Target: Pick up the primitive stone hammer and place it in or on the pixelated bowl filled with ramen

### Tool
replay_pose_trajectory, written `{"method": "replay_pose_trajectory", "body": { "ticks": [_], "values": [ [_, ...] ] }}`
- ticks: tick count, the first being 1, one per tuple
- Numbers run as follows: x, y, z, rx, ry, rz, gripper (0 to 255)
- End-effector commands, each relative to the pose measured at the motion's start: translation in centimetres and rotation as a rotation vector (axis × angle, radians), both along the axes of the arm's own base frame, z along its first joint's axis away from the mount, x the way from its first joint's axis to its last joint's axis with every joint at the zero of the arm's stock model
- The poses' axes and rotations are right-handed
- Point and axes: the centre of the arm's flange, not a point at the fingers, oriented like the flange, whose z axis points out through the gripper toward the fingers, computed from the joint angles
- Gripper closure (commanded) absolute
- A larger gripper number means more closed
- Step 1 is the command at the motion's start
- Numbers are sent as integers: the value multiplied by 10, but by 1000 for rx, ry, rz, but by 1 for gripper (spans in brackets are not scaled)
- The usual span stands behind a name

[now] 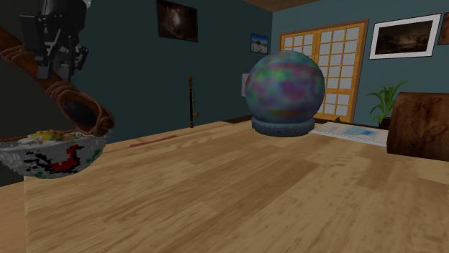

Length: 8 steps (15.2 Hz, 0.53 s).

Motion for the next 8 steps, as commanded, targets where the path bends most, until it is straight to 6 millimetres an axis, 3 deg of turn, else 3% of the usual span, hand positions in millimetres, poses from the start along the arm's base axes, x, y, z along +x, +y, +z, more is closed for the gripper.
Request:
{"method": "replay_pose_trajectory", "body": {
  "ticks": [1,8],
  "values": [
    [-11,7,-4,1,0,-2,255],
    [-11,7,-41,2,0,-2,255]
  ]
}}
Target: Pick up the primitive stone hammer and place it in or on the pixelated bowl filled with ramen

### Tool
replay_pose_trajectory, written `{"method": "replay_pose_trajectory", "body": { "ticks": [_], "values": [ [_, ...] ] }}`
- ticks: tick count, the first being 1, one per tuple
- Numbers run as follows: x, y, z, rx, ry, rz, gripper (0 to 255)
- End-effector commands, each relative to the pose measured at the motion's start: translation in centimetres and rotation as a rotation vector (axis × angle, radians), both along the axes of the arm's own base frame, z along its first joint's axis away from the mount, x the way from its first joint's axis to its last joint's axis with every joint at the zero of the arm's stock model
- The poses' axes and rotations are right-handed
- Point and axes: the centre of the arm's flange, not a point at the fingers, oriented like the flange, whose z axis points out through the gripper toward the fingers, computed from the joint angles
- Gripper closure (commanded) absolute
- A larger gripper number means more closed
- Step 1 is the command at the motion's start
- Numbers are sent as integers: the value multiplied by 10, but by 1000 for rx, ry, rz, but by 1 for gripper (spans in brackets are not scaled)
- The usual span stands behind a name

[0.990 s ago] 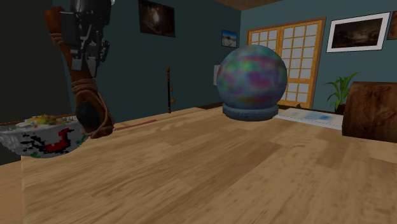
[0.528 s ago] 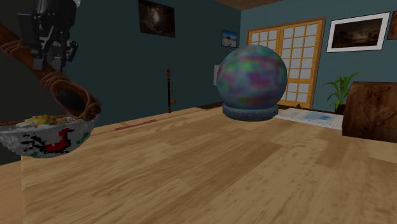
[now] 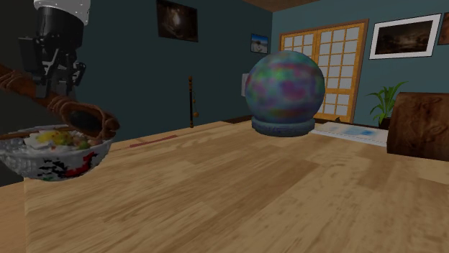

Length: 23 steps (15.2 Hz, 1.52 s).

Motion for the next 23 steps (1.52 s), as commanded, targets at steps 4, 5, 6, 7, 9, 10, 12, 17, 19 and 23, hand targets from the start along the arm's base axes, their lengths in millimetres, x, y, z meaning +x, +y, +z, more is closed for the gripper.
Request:
{"method": "replay_pose_trajectory", "body": {
  "ticks": [4,5,6,7,9,10,12,17,19,23],
  "values": [
    [0,0,-27,2,0,0,255],
    [0,0,-32,2,0,0,255],
    [0,0,-37,2,0,0,255],
    [0,0,-37,2,0,0,255],
    [0,0,-37,2,0,0,255],
    [0,0,-37,2,0,0,255],
    [0,0,-37,2,0,0,255],
    [-1,1,-39,2,0,0,0],
    [0,0,-37,2,0,0,0],
    [9,11,10,2,0,0,0]
  ]
}}
